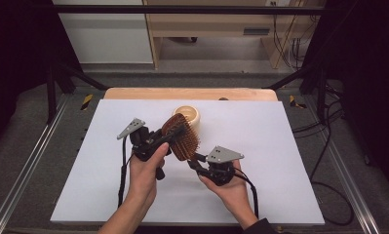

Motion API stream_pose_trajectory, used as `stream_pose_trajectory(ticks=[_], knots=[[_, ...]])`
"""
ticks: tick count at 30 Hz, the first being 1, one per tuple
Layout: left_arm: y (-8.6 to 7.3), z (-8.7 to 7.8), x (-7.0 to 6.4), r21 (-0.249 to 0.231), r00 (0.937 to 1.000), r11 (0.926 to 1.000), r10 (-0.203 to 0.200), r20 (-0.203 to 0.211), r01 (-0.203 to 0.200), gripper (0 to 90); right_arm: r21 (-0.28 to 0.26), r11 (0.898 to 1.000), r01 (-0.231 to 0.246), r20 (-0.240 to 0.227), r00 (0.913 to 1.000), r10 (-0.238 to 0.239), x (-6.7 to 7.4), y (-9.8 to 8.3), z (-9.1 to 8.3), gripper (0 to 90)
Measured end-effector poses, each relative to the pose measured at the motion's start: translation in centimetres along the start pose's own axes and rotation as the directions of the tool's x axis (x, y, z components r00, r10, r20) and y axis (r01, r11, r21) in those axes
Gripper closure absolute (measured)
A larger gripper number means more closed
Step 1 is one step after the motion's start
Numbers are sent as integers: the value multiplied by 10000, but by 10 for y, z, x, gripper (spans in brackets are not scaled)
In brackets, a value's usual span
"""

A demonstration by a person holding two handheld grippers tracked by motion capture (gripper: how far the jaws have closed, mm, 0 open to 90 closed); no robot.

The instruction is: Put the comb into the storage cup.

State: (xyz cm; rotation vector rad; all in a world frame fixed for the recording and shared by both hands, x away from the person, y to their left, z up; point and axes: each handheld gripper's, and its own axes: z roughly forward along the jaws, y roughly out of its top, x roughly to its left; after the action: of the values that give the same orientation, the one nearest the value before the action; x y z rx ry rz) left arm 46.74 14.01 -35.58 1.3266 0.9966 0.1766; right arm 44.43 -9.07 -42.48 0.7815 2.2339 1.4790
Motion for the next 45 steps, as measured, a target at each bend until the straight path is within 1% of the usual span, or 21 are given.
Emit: stream_pose_trajectory(ticks=[1, 2, 3, 5, 7, 9, 10, 11, 12, 14, 15, 19, 21, 22, 25, 27, 29, 30, 35, 38, 45], knots=[[0, 0, 0, 0, 10000, 10000, 0, 0, 0, 516, 0, 10000, 0, 0, 10000, 0, 0, 0, 0, 617], [1, 0, 0, -9, 10000, 10000, 54, 9, -54, 516, 26, 10000, 18, 11, 10000, -18, 0, 0, 0, 553], [4, -2, 0, -61, 9998, 9998, 193, 22, -193, 516, 63, 9999, 83, 34, 10000, -83, 1, 0, 0, 548], [5, -2, 0, -72, 9997, 9996, 262, -15, -262, 516, 50, 9999, 113, 48, 9999, -113, 1, 0, 0, 533], [6, -4, 1, -111, 9995, 9995, 288, -128, -290, 515, -81, 10000, 26, 89, 10000, -26, 1, 0, -1, 456], [8, -6, 3, -154, 9992, 9993, 343, -205, -347, 515, -41, 9999, -93, 89, 9999, 94, 1, 1, -1, 401], [11, -8, 4, -211, 9982, 9984, 512, -309, -519, 515, -34, 10000, -51, 333, 9994, 52, 1, 0, -3, 337], [11, -8, 4, -211, 9982, 9984, 512, -309, -519, 516, -34, 10000, -51, 333, 9994, 52, 1, 0, -3, 337], [12, -10, 4, -227, 9976, 9979, 601, -341, -609, 515, 22, 10000, -62, 543, 9985, 61, 0, 0, -4, 274], [15, -13, 5, -267, 9968, 9972, 687, -418, -698, 515, 122, 9998, -160, 688, 9975, 151, -1, 0, -6, 239], [17, -16, 7, -337, 9963, 9968, 714, -484, -730, 515, 63, 9999, -136, 790, 9968, 130, -2, -1, -8, 221], [21, -21, 8, -416, 9947, 9952, 859, -557, -883, 515, -56, 10000, -79, 1120, 9937, 85, -5, -2, -9, 102], [25, -25, 10, -447, 9921, 9928, 1080, -643, -1110, 514, -40, 9999, -102, 1471, 9891, 107, -7, -3, -9, 99], [25, -25, 10, -447, 9921, 9928, 1080, -643, -1110, 515, -40, 9999, -102, 1471, 9891, 107, -7, -3, -9, 99], [28, -29, 11, -492, 9907, 9913, 1184, -670, -1218, 515, -25, 9992, -398, 1934, 9803, 395, -11, -6, -8, 111], [30, -32, 12, -515, 9899, 9904, 1249, -668, -1284, 514, 65, 9988, -484, 1770, 9831, 464, -15, -7, -11, 104], [32, -34, 12, -527, 9884, 9890, 1344, -705, -1382, 515, -80, 9974, -709, 1214, 9900, 714, -19, -9, -15, 94], [33, -35, 13, -559, 9886, 9890, 1328, -708, -1369, 514, -150, 9966, -812, 1070, 9908, 823, -21, -9, -18, 87], [38, -39, 16, -634, 9903, 9903, 1195, -708, -1240, 513, -196, 9963, -836, 1274, 9882, 854, -28, -12, -24, 87], [42, -41, 17, -639, 9893, 9893, 1266, -721, -1313, 513, -236, 9964, -817, 1381, 9868, 842, -32, -13, -27, 87], [50, -44, 15, -713, 9871, 9864, 1433, -717, -1484, 513, -222, 9963, -826, 1482, 9853, 850, -34, -15, -30, 81]])
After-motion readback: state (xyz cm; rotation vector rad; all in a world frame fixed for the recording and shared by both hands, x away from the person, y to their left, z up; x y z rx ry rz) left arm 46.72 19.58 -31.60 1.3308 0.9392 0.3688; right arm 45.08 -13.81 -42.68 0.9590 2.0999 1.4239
